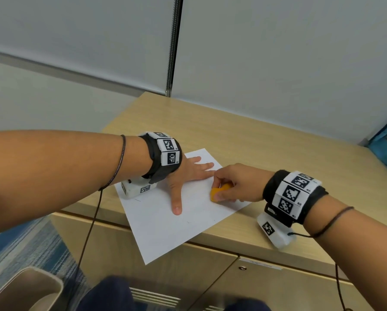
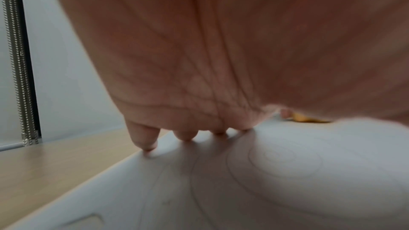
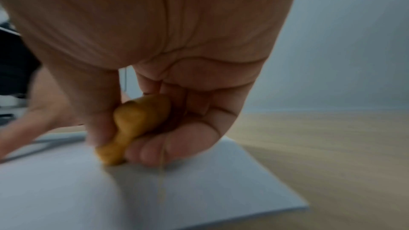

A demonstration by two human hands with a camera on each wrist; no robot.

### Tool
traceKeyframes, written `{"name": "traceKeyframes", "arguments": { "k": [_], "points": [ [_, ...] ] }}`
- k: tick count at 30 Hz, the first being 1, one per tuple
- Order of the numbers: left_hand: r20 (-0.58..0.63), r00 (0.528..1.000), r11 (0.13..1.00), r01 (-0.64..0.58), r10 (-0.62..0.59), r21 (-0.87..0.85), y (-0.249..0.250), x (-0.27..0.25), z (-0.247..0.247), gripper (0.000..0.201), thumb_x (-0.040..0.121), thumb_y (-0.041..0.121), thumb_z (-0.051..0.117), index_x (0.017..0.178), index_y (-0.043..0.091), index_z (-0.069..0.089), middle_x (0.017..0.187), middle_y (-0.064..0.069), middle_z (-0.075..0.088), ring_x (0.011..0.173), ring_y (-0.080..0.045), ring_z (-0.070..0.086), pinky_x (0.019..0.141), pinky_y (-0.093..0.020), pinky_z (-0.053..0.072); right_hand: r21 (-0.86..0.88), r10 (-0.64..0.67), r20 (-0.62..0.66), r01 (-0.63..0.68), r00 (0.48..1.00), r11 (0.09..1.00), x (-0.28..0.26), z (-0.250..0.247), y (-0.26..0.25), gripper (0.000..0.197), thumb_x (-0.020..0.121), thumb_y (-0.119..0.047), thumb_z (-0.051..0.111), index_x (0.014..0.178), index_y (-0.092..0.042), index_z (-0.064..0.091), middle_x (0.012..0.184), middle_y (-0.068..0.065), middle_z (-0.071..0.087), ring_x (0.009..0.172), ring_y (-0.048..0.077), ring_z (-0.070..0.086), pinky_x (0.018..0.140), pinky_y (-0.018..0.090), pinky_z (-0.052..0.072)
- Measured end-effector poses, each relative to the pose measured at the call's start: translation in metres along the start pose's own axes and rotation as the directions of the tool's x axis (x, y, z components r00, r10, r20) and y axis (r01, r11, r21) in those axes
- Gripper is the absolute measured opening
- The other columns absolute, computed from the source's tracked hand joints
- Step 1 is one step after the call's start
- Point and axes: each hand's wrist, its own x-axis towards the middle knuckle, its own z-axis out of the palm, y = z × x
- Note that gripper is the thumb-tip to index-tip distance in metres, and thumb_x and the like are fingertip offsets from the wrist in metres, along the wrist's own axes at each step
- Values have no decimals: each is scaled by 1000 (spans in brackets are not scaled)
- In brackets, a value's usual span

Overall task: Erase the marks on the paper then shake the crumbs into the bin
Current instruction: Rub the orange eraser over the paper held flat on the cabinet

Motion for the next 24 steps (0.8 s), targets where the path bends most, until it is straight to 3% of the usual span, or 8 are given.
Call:
{"name": "traceKeyframes", "arguments": {
  "k": [3, 5, 7, 11, 14, 18, 20, 24],
  "points": [
    [4, 1000, 1000, 13, -13, 15, 0, 1, 0, 151, 55, 76, 79, 149, 38, -33, 157, 13, -39, 151, -23, -24, 118, -67, 4, -108, 100, -176, -120, 979, 987, 16, -8, 14, 22, 91, -40, 66, 101, -21, 61, 90, -5, 62, 83, 18, 62, 71, 30, 51],
    [0, 1000, 1000, 20, -20, 17, 0, 2, 1, 150, 57, 74, 80, 150, 37, -32, 157, 13, -39, 151, -23, -24, 118, -67, 4, -90, 141, -252, -168, 957, 982, 20, -6, 19, 24, 91, -40, 65, 100, -18, 61, 94, -2, 63, 86, 20, 61, 75, 32, 51],
    [-5, 1000, 1000, 9, -9, 6, 0, 2, 2, 151, 55, 75, 80, 149, 39, -32, 157, 14, -39, 151, -23, -24, 118, -67, 4, -47, 100, -234, -114, 967, 992, 13, 3, 11, 20, 91, -36, 65, 97, -18, 59, 89, -4, 62, 82, 19, 59, 70, 28, 48],
    [-10, 1000, 1000, -12, 11, -27, 1, 2, 1, 149, 57, 69, 83, 148, 41, -32, 158, 11, -39, 150, -26, -25, 119, -64, 0, -82, -119, -113, 111, 986, 991, -9, 20, -11, 17, 91, -33, 67, 93, -21, 55, 79, -10, 55, 68, 7, 50, 61, 20, 38],
    [-6, 1000, 1000, -16, 15, -16, 0, 2, 0, 151, 55, 73, 82, 147, 43, -33, 157, 11, -40, 150, -25, -25, 119, -65, 1, -85, -61, -81, 54, 995, 995, -1, 7, -6, 18, 91, -38, 67, 95, -23, 58, 78, -12, 56, 67, 4, 53, 61, 19, 39],
    [-1, 1000, 1000, 9, -9, 9, -2, 3, 2, 153, 52, 78, 79, 148, 40, -34, 157, 14, -39, 151, -24, -24, 117, -69, 4, -84, 121, -219, -142, 968, 986, 16, -3, 10, 23, 91, -40, 65, 98, -19, 61, 93, -2, 63, 83, 19, 60, 66, 28, 46],
    [-11, 1000, 1000, 3, -3, -8, -1, 1, 2, 152, 54, 75, 81, 149, 40, -32, 158, 12, -38, 151, -25, -24, 118, -67, 1, -32, 103, -212, -112, 972, 993, 11, 3, 6, 19, 91, -37, 65, 94, -19, 59, 86, -5, 60, 78, 17, 59, 61, 24, 42],
    [-36, 999, 1000, -19, 18, -24, 4, -2, -1, 149, 61, 64, 85, 153, 33, -28, 161, 6, -35, 151, -26, -24, 119, -55, -4, -77, -92, -42, 89, 995, 993, -12, 19, -24, 19, 89, -35, 68, 90, -20, 56, 75, -11, 52, 65, 6, 47, 60, 22, 37]
  ]
}}
